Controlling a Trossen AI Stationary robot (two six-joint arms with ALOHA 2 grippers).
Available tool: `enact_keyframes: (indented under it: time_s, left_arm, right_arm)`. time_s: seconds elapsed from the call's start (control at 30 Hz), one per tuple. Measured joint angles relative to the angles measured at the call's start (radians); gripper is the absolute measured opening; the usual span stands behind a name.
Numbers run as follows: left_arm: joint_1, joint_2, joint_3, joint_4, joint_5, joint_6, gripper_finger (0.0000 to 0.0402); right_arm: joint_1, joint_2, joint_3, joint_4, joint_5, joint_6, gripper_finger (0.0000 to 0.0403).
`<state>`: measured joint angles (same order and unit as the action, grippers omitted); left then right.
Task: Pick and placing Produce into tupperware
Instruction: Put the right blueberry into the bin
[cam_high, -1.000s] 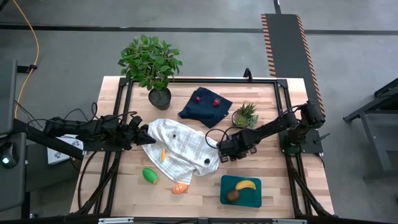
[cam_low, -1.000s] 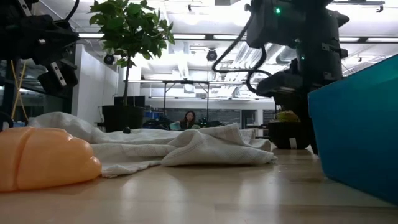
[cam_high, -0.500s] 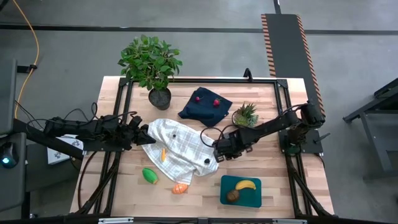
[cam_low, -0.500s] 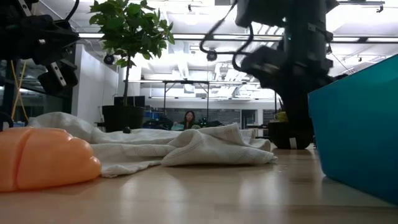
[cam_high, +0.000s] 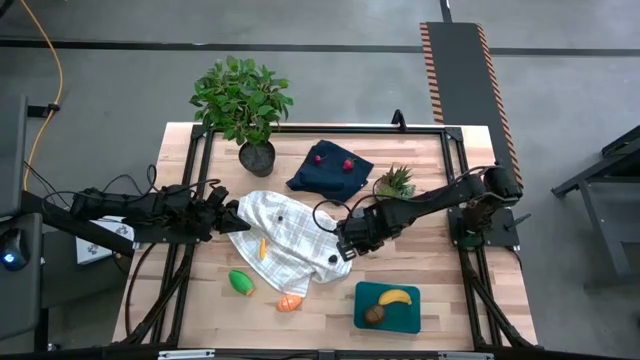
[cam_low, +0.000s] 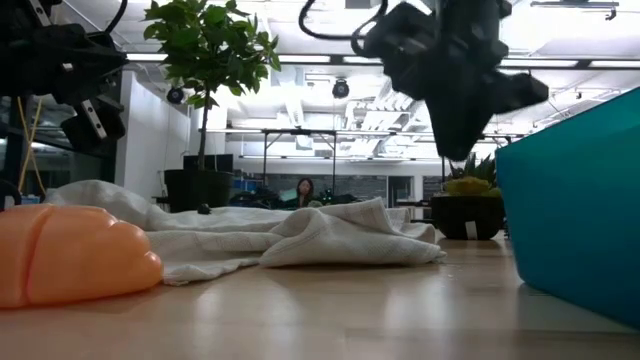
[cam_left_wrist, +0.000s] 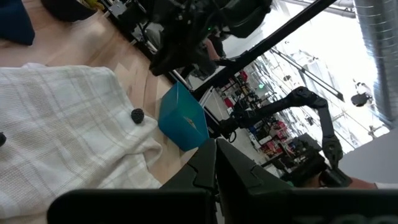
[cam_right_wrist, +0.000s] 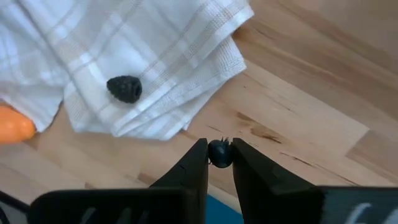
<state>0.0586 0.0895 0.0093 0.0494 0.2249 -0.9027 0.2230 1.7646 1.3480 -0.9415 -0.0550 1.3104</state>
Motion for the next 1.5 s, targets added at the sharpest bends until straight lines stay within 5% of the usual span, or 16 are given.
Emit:
enact_keyframes:
  time_s: [0.9, 1.5]
  left_arm:
    - [0.000, 0.000, 0.000, 0.000, 0.000, 0.000, 0.0001]
    - [0.000, 0.000, 0.000, 0.000, 0.000, 0.000, 0.0001]
  right_arm:
    - [0.245, -0.001, 0.130, -0.071, -0.147, 0.066, 0.0048]
    - [0.397, 0.000, 0.130, -0.071, -0.057, 0.336, 0.0048]
